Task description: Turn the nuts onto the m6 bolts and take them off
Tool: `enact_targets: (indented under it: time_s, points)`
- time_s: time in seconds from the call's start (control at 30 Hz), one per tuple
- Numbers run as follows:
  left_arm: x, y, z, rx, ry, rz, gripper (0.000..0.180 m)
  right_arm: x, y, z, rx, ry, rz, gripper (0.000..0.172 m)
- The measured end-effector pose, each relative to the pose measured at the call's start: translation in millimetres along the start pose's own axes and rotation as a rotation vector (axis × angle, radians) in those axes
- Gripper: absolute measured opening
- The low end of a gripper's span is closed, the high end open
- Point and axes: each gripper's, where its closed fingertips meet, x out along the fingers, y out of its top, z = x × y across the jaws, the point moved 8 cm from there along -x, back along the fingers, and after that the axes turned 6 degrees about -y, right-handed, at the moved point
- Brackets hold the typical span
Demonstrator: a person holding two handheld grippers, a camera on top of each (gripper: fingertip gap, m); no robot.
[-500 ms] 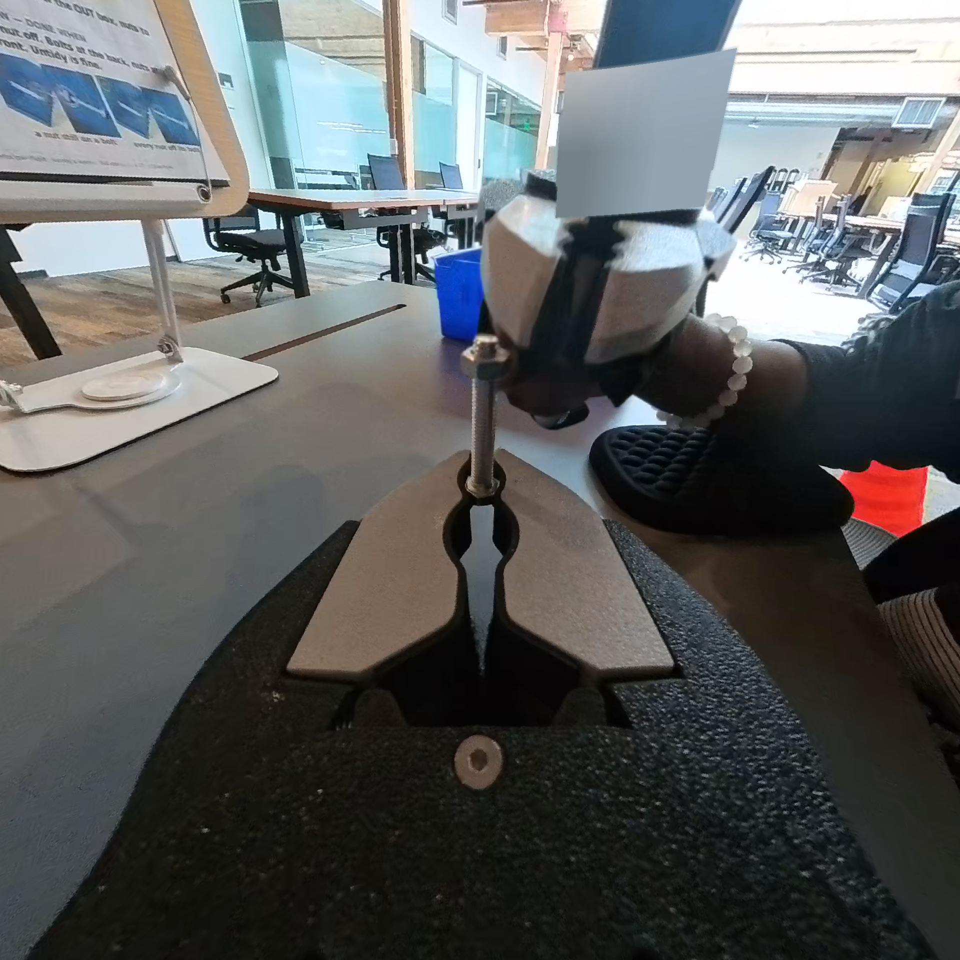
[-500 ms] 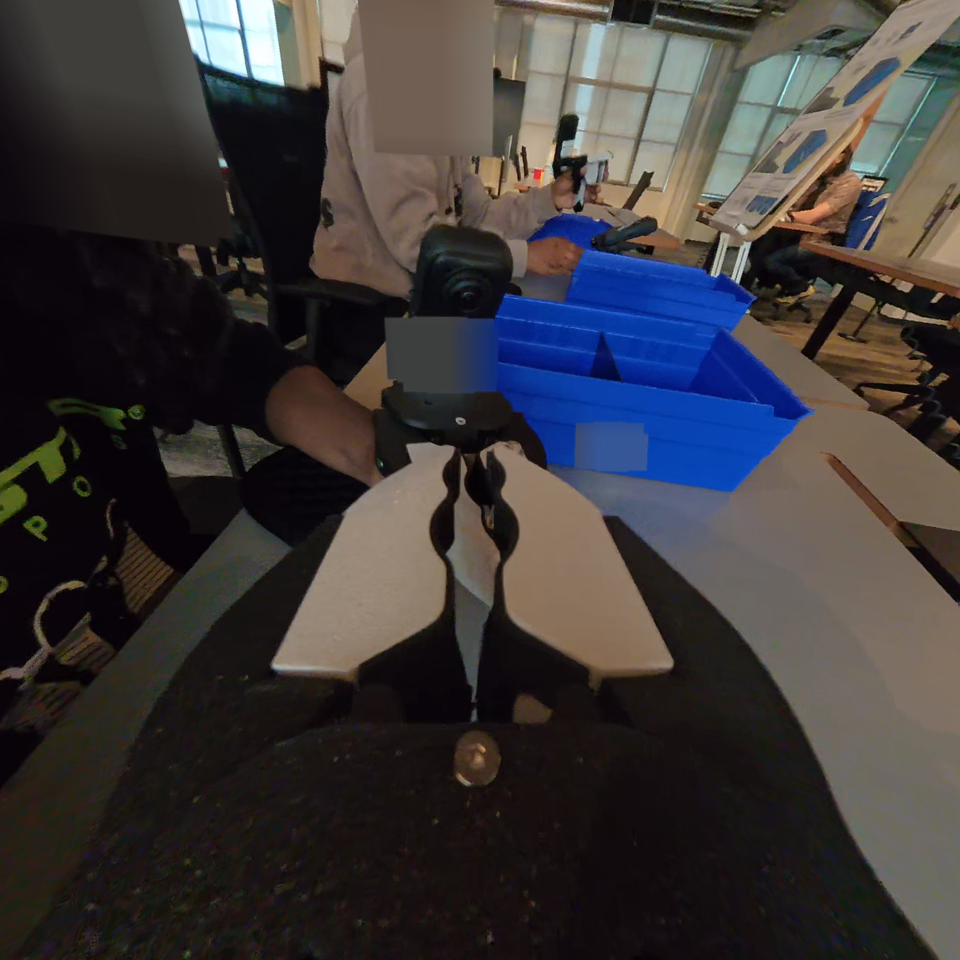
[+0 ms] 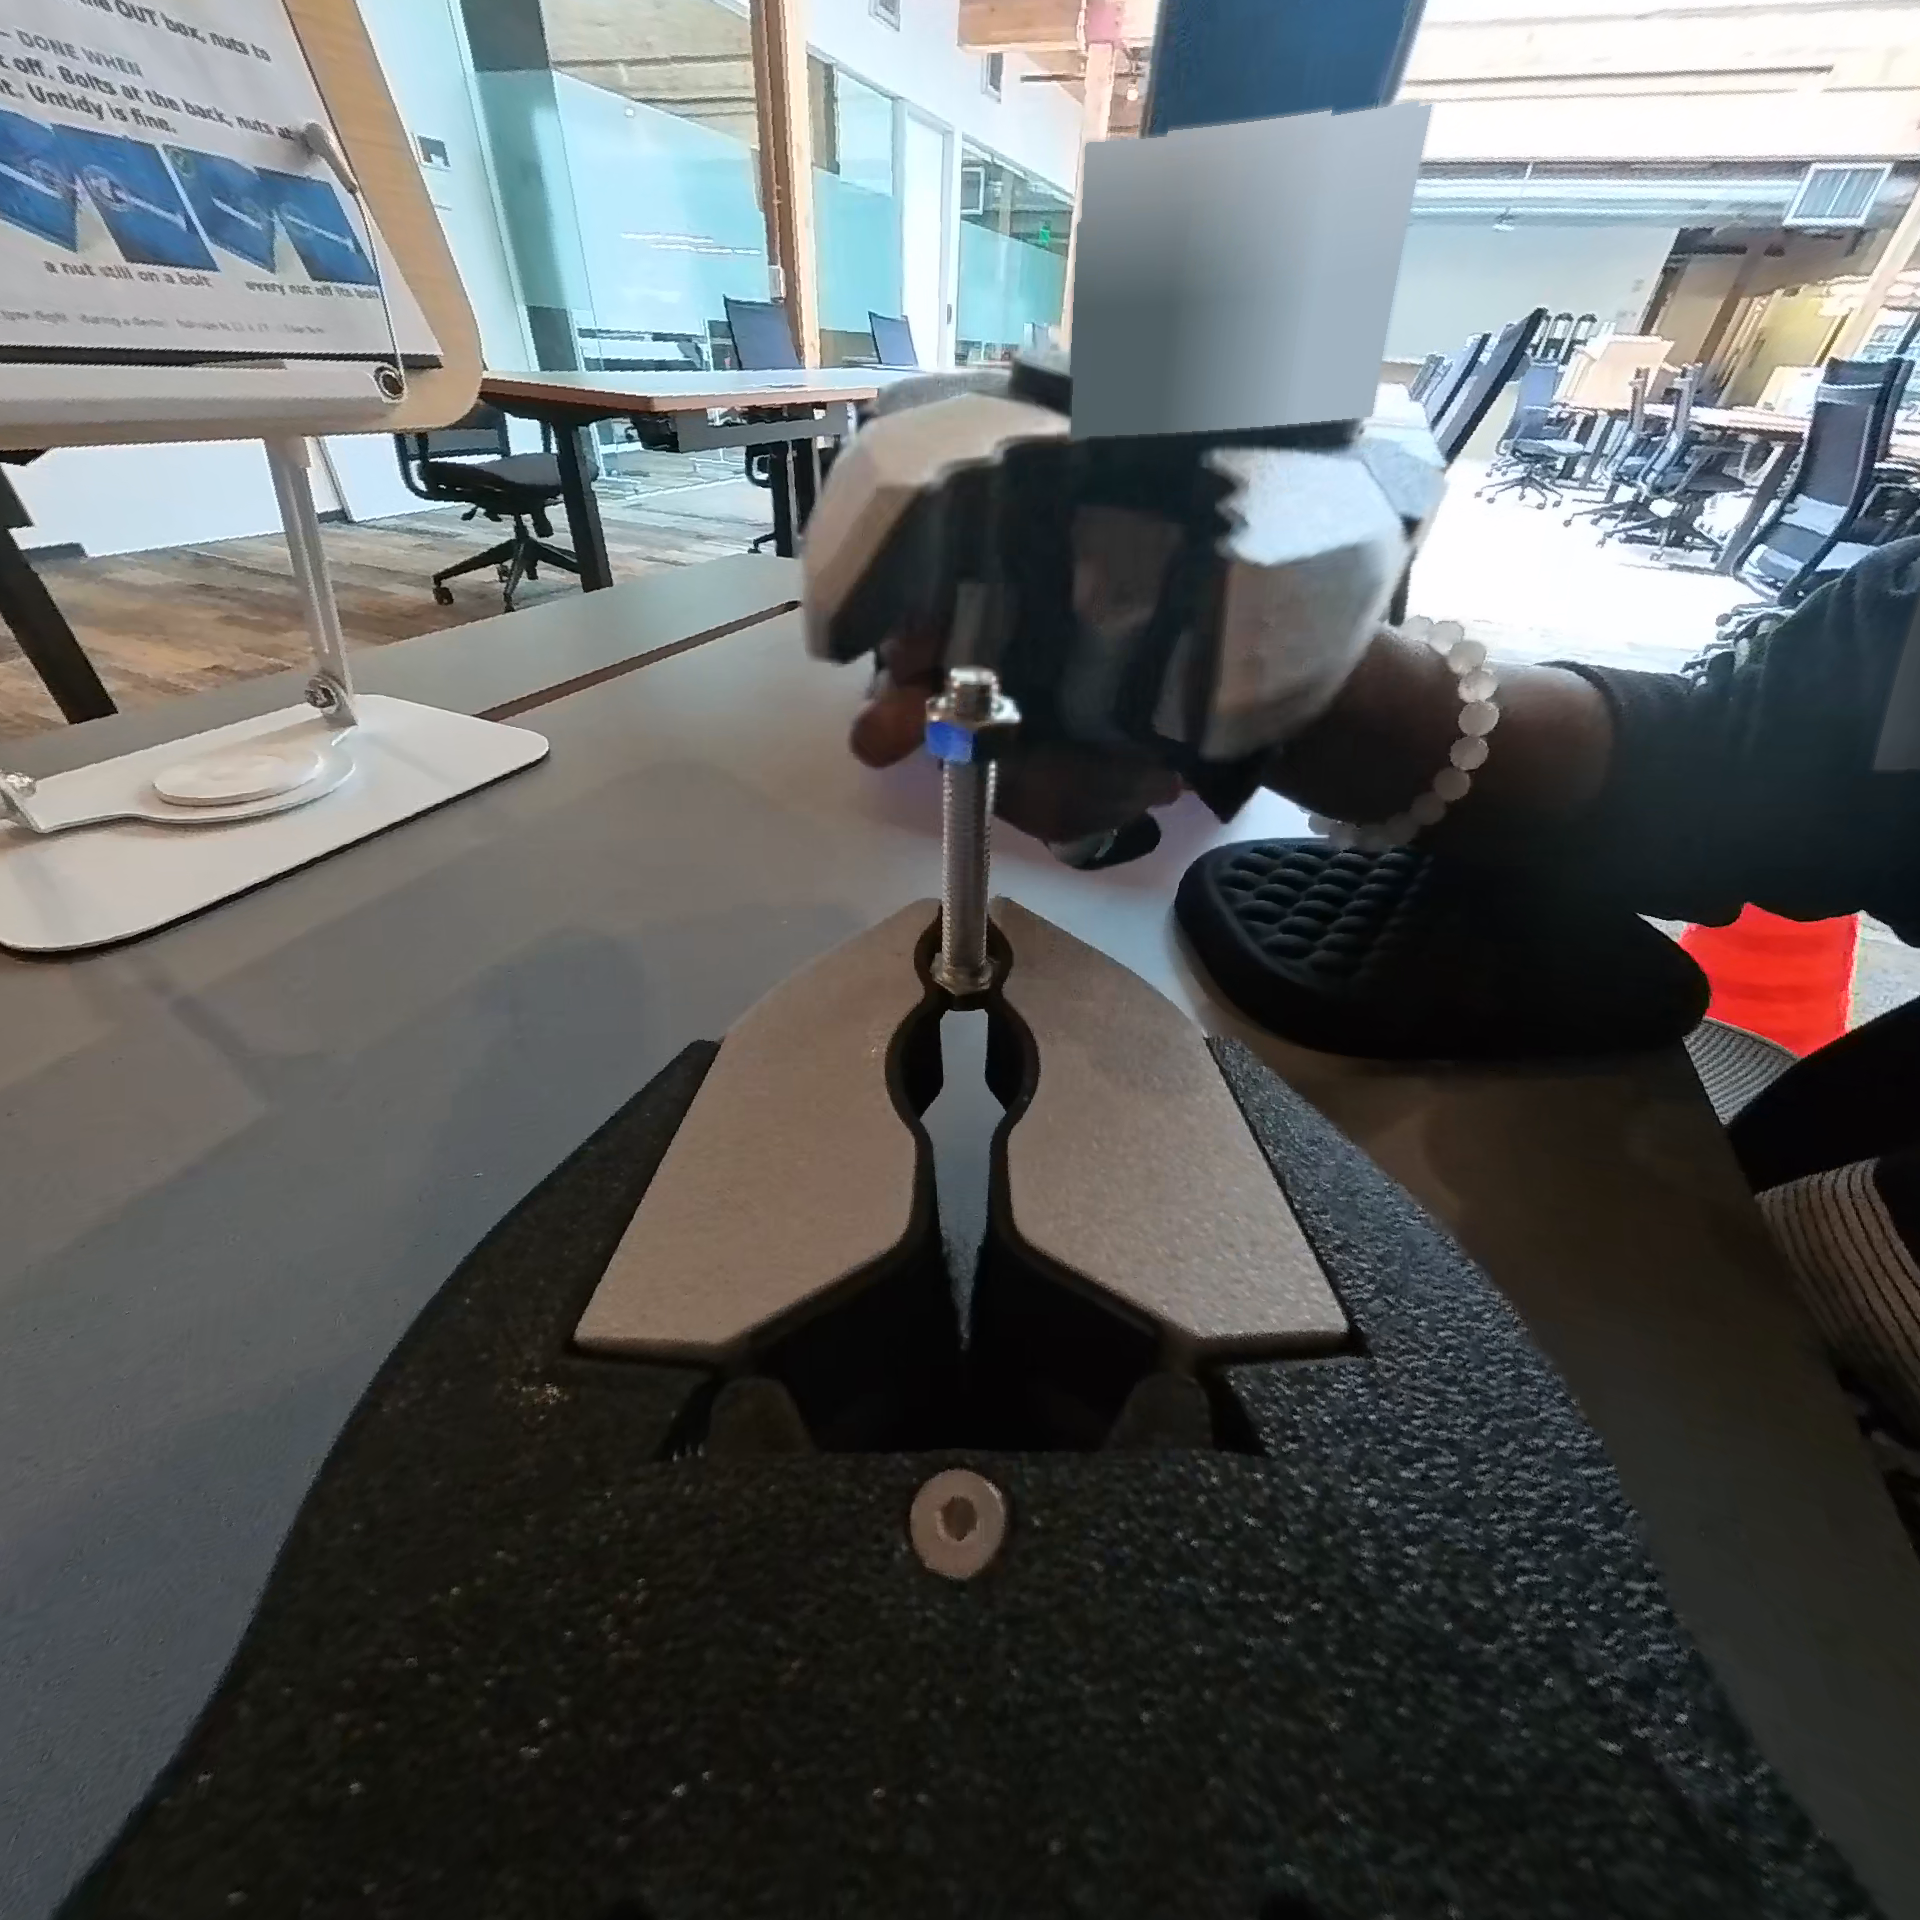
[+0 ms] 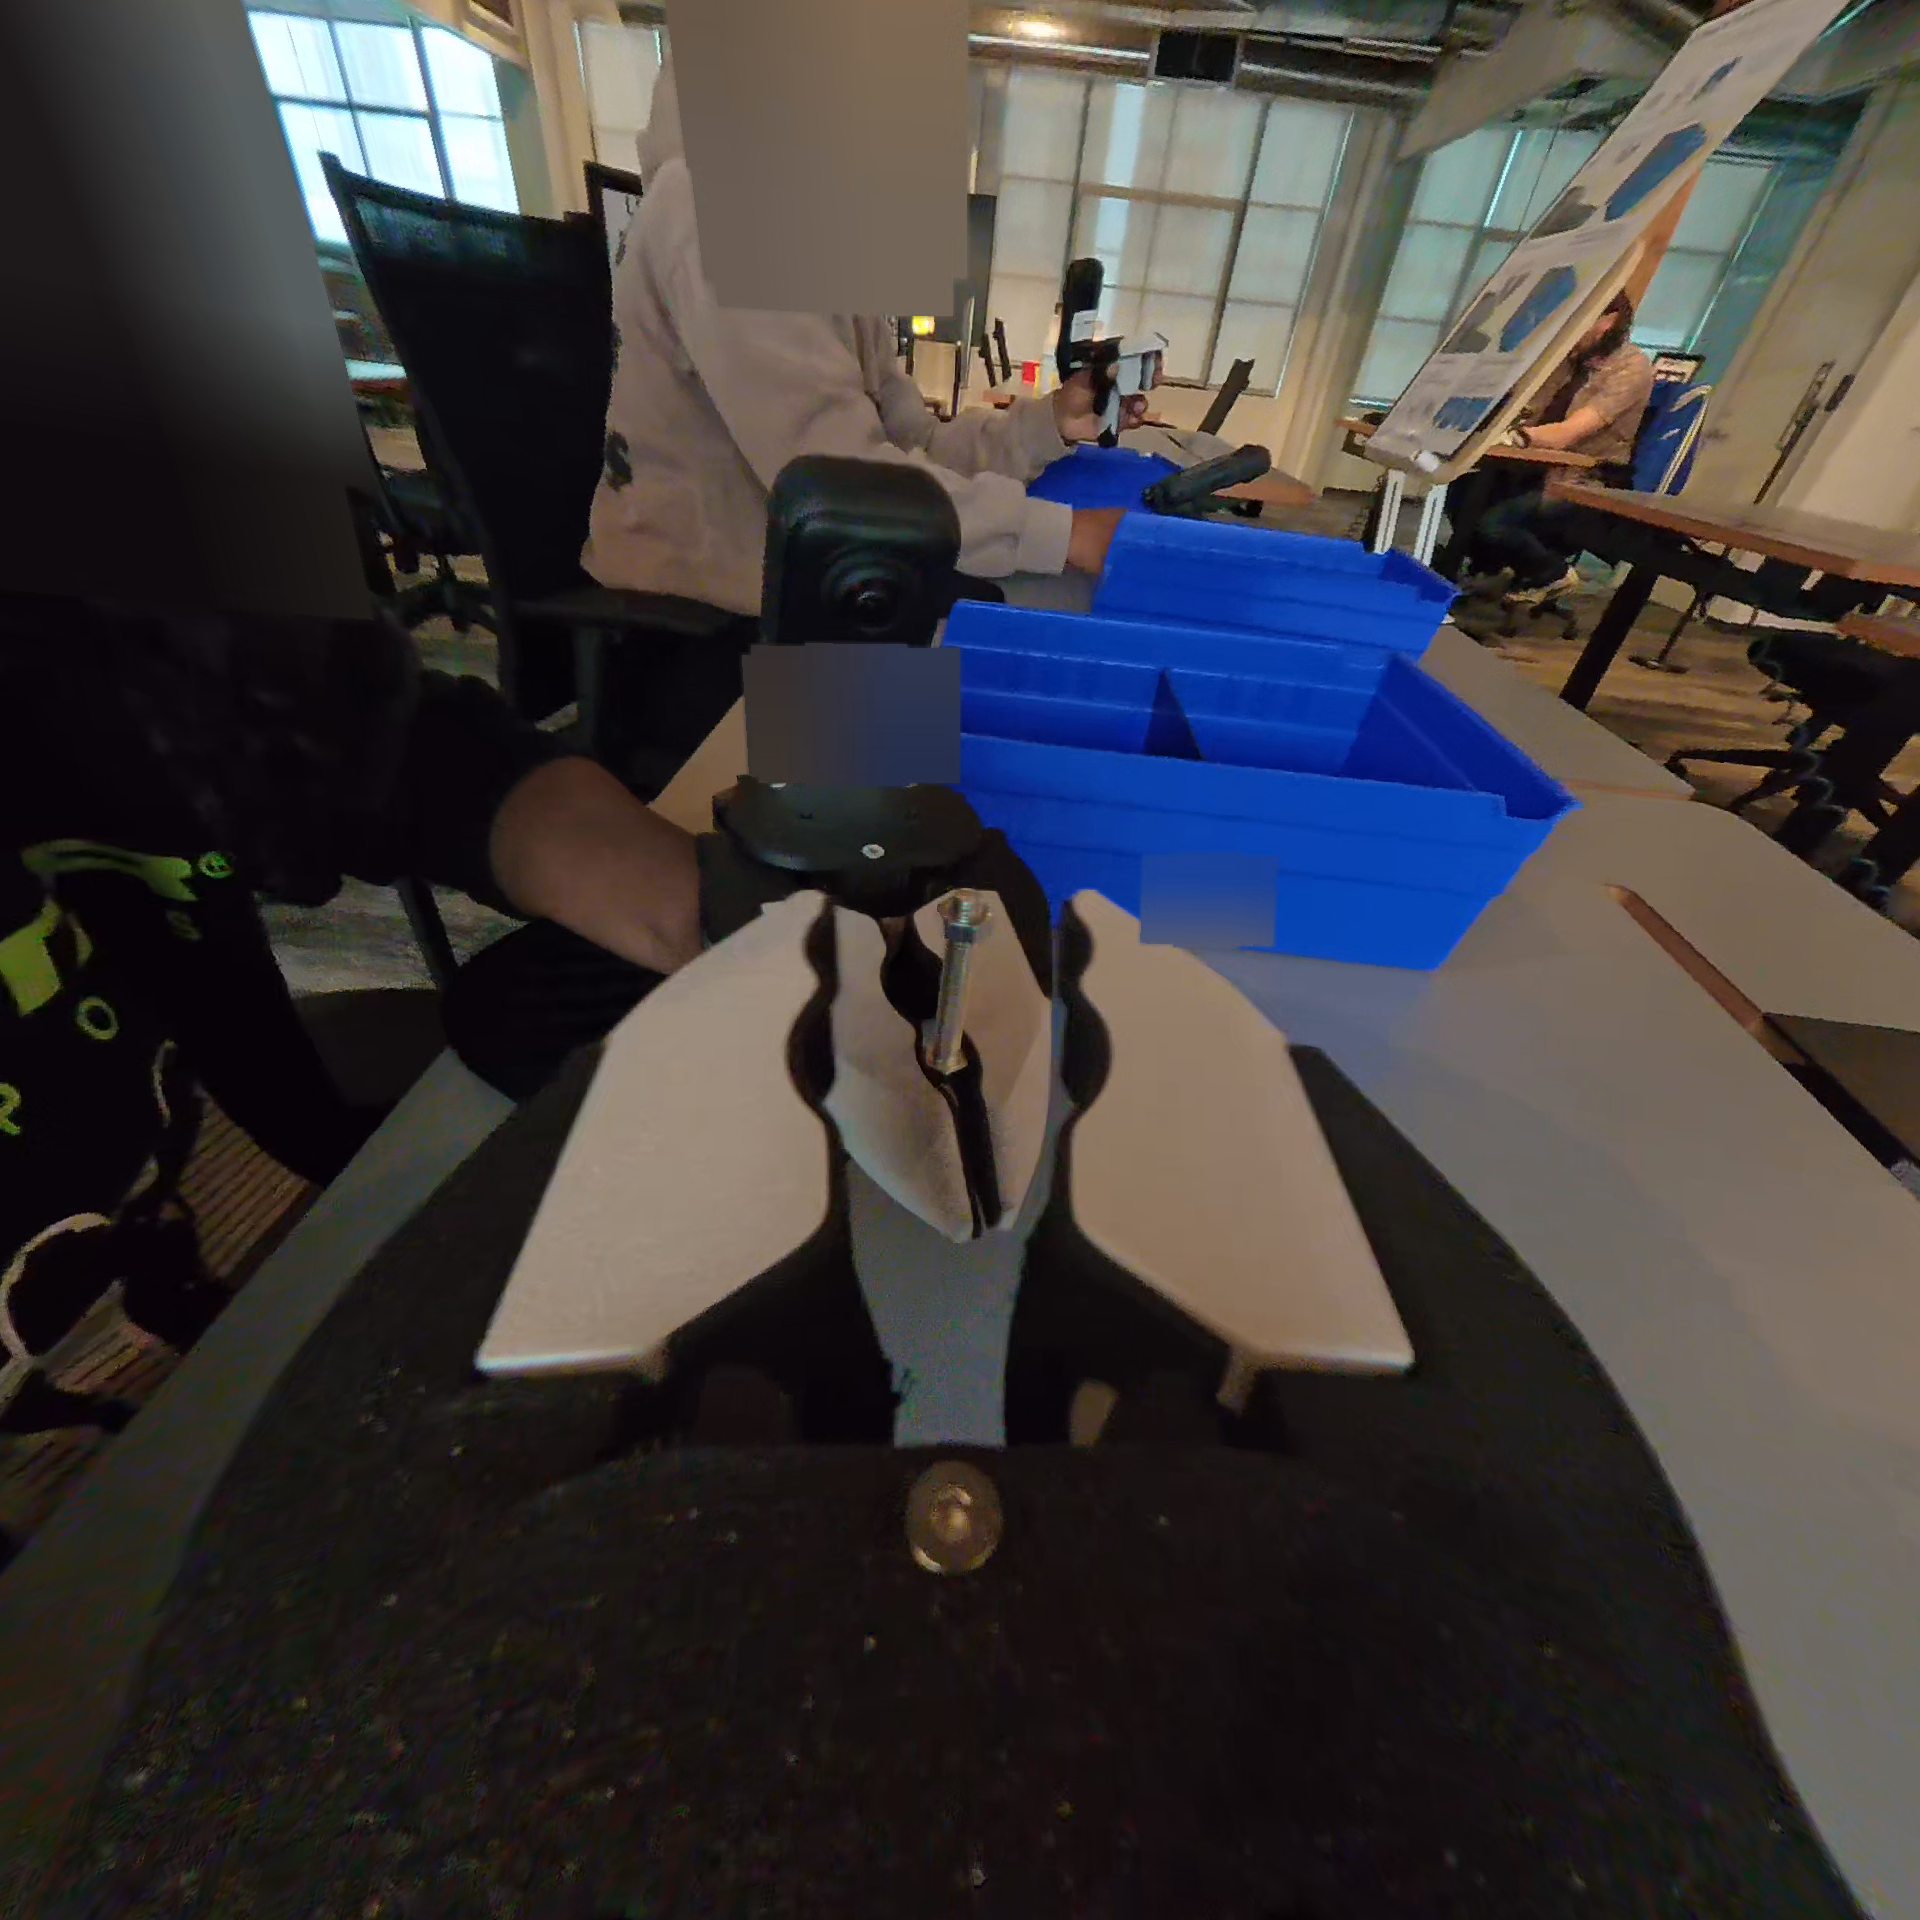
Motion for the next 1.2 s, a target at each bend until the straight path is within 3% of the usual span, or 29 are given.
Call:
enact_targets:
  time_s: [0.07,0.13,0.17,0.2,0.27,0.37,0.4,0.57,0.67,0.73,0.77,0.9,1.0,1.1,1.2]
  points:
    - [0.0,-0.1,-0.2,-0.002,-0.001,0.001,0.001,3.3,-2.0,-4.3,-0.037,0.016,-0.023,0.043]
    - [-0.5,0.2,-0.6,-0.005,0.002,0.005,0.001,1.5,-0.4,-6.6,-0.064,0.015,-0.038,0.026]
    - [-0.7,0.3,-0.7,-0.004,0.005,0.007,0.001,-1.1,1.3,-5.9,-0.065,0.017,-0.037,0.008]
    - [-0.7,0.3,-0.8,-0.006,0.004,0.007,0.001,-3.3,3.6,-5.0,-0.042,0.027,-0.018,0.006]
    - [-0.5,0.1,-0.8,-0.007,0.0,0.005,0.001,-4.6,4.4,-2.1,0.007,0.035,0.008,0.008]
    - [0.1,-0.1,0.0,-0.001,-0.002,-0.001,0.001,1.3,-1.3,-1.0,-0.005,0.005,-0.009,0.043]
    - [0.0,-0.2,-0.1,-0.002,-0.002,0.0,0.001,2.9,-2.7,-2.8,-0.023,0.01,-0.028,0.045]
    - [-0.7,0.1,-0.8,-0.007,0.004,0.006,0.001,-2.9,1.3,-2.8,-0.028,0.013,-0.032,0.009]
    - [-0.3,-0.1,-0.5,-0.004,0.0,0.002,0.001,-3.9,0.9,1.3,0.014,0.005,-0.006,0.015]
    - [0.2,-0.3,0.1,0.001,-0.001,-0.002,0.001,0.8,-2.2,0.5,-0.001,-0.009,-0.021,0.041]
    - [0.1,-0.3,0.0,0.0,0.0,-0.001,0.001,2.6,-3.3,-1.7,-0.017,-0.002,-0.039,0.042]
    - [-1.0,0.1,-1.1,-0.008,0.007,0.007,0.001,-1.1,-0.8,-4.7,-0.079,-0.006,-0.044,0.008]
    - [-0.3,-0.2,-0.7,-0.006,0.001,0.002,0.001,-3.2,1.7,-1.4,-0.021,-0.002,-0.003,0.009]
    - [0.0,-0.4,-0.2,-0.001,0.0,-0.001,0.001,1.6,-2.4,-1.3,-0.04,-0.026,-0.028,0.036]
    - [-0.5,-0.2,-0.8,-0.006,0.001,0.003,0.001,2.2,-2.7,-4.9,-0.058,-0.003,-0.041,0.023]
